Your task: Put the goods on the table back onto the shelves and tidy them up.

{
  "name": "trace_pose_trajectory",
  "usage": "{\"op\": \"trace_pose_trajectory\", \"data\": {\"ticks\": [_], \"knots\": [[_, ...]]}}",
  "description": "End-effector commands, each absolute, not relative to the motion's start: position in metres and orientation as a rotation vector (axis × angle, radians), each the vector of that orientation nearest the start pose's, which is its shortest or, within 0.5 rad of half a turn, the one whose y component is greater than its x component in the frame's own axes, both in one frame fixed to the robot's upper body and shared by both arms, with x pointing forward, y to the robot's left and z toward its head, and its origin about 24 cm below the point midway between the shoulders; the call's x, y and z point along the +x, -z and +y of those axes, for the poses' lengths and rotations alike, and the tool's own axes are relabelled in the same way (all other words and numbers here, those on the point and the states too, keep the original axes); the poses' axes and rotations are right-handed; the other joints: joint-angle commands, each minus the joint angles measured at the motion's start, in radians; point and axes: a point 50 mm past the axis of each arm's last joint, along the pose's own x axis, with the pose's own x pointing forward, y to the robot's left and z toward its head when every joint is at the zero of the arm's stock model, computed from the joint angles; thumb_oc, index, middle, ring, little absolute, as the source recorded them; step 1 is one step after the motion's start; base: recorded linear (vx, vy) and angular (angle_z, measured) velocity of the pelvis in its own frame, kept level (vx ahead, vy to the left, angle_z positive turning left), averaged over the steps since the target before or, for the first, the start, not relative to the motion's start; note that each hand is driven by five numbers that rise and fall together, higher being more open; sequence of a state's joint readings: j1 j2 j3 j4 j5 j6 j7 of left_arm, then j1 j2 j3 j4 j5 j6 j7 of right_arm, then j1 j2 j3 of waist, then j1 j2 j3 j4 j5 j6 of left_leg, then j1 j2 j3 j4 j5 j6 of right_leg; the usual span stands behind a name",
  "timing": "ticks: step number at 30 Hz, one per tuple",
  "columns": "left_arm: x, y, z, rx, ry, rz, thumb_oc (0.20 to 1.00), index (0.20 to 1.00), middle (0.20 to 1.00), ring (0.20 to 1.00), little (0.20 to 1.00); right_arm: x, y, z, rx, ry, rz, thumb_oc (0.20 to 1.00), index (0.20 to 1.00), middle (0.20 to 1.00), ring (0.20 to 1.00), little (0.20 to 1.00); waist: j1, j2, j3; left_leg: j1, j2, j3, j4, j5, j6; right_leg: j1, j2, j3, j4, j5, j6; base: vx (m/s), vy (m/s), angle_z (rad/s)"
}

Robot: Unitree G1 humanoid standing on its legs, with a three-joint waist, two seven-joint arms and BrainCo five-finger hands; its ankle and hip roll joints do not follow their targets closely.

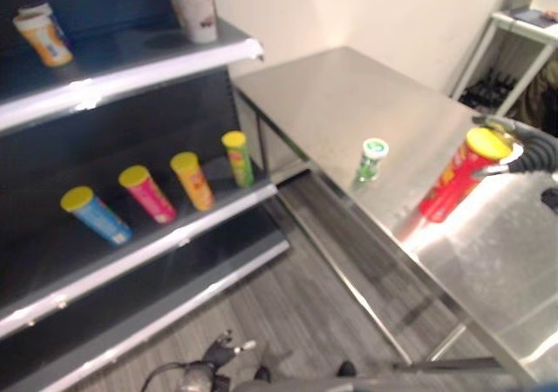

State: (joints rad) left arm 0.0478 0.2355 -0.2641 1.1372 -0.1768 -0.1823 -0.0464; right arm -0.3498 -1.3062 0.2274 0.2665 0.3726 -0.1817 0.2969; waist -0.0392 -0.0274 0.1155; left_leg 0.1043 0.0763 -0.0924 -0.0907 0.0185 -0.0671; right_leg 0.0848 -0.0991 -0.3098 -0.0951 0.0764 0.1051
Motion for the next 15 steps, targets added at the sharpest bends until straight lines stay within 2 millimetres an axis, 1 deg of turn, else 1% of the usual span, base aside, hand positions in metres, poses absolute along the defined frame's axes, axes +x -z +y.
{"op": "trace_pose_trajectory", "data": {"ticks": [1, 5, 10, 11, 12, 13, 14, 15], "knots": [[0.109, 0.152, 0.216, 0.180, 0.063, 0.985, 1.000, 1.000, 1.000, 1.000, 1.000, 0.289, -0.223, -0.321, -1.045, -0.257, -0.048, 0.200, 0.200, 0.200, 0.200, 0.200, 0.031, -0.084, -0.024, 0.005, 0.022, 0.037, 0.003, -0.073, -0.053, 0.043, -0.080, 0.063, 0.018, -0.071, 0.090, 0.00, 0.006, -0.08], [0.109, 0.151, 0.220, 0.181, 0.045, 0.983, 1.000, 1.000, 1.000, 1.000, 1.000, 0.294, -0.220, -0.316, -1.059, -0.263, -0.057, 0.200, 0.200, 0.200, 0.200, 0.200, 0.031, -0.084, -0.022, 0.006, 0.021, 0.043, 0.003, -0.074, -0.051, 0.039, -0.080, 0.070, 0.015, -0.069, 0.091, -0.01, 0.009, -0.10], [0.109, 0.151, 0.224, 0.178, 0.019, 0.985, 1.000, 1.000, 1.000, 1.000, 1.000, 0.295, -0.227, -0.316, -1.063, -0.228, -0.096, 0.200, 0.200, 0.200, 0.200, 0.200, 0.030, -0.085, -0.020, 0.005, 0.019, 0.043, 0.003, -0.074, -0.051, 0.038, -0.081, 0.069, 0.015, -0.068, 0.091, 0.00, 0.001, -0.01], [0.109, 0.151, 0.224, 0.177, 0.013, 0.986, 1.000, 1.000, 1.000, 1.000, 1.000, 0.295, -0.234, -0.316, -1.048, -0.205, -0.133, 0.200, 0.200, 0.200, 0.200, 0.200, 0.029, -0.084, -0.021, 0.004, 0.019, 0.043, 0.003, -0.074, -0.050, 0.038, -0.080, 0.070, 0.015, -0.069, 0.091, 0.00, 0.000, 0.00], [0.109, 0.151, 0.226, 0.175, -0.003, 0.984, 1.000, 1.000, 1.000, 1.000, 1.000, 0.292, -0.252, -0.319, -1.007, -0.132, -0.226, 0.200, 0.200, 0.200, 0.200, 0.200, 0.027, -0.082, -0.021, 0.004, 0.019, 0.044, 0.003, -0.075, -0.051, 0.038, -0.080, 0.069, 0.016, -0.071, 0.091, -0.01, -0.037, 0.00], [0.109, 0.150, 0.227, 0.177, -0.008, 0.983, 1.000, 1.000, 1.000, 1.000, 1.000, 0.289, -0.259, -0.319, -0.980, -0.103, -0.274, 0.200, 0.200, 0.200, 0.200, 0.200, 0.028, -0.082, -0.021, 0.004, 0.019, 0.043, 0.003, -0.075, -0.052, 0.039, -0.078, 0.068, 0.016, -0.073, 0.091, -0.01, -0.032, 0.01], [0.109, 0.150, 0.227, 0.177, -0.008, 0.983, 1.000, 1.000, 1.000, 1.000, 1.000, 0.289, -0.259, -0.319, -0.980, -0.102, -0.274, 0.200, 0.200, 0.200, 0.200, 0.200, 0.029, -0.082, -0.021, 0.005, 0.019, 0.043, 0.003, -0.075, -0.052, 0.040, -0.078, 0.068, 0.016, -0.073, 0.091, 0.00, -0.032, 0.01], [0.110, 0.150, 0.228, 0.174, -0.016, 0.975, 1.000, 1.000, 1.000, 1.000, 1.000, 0.284, -0.277, -0.318, -0.941, -0.061, -0.368, 0.200, 0.200, 0.200, 0.200, 0.200, 0.027, -0.079, -0.022, 0.005, 0.019, 0.039, 0.003, -0.075, -0.053, 0.040, -0.076, 0.067, 0.017, -0.075, 0.089, 0.01, -0.057, 0.00]]}}
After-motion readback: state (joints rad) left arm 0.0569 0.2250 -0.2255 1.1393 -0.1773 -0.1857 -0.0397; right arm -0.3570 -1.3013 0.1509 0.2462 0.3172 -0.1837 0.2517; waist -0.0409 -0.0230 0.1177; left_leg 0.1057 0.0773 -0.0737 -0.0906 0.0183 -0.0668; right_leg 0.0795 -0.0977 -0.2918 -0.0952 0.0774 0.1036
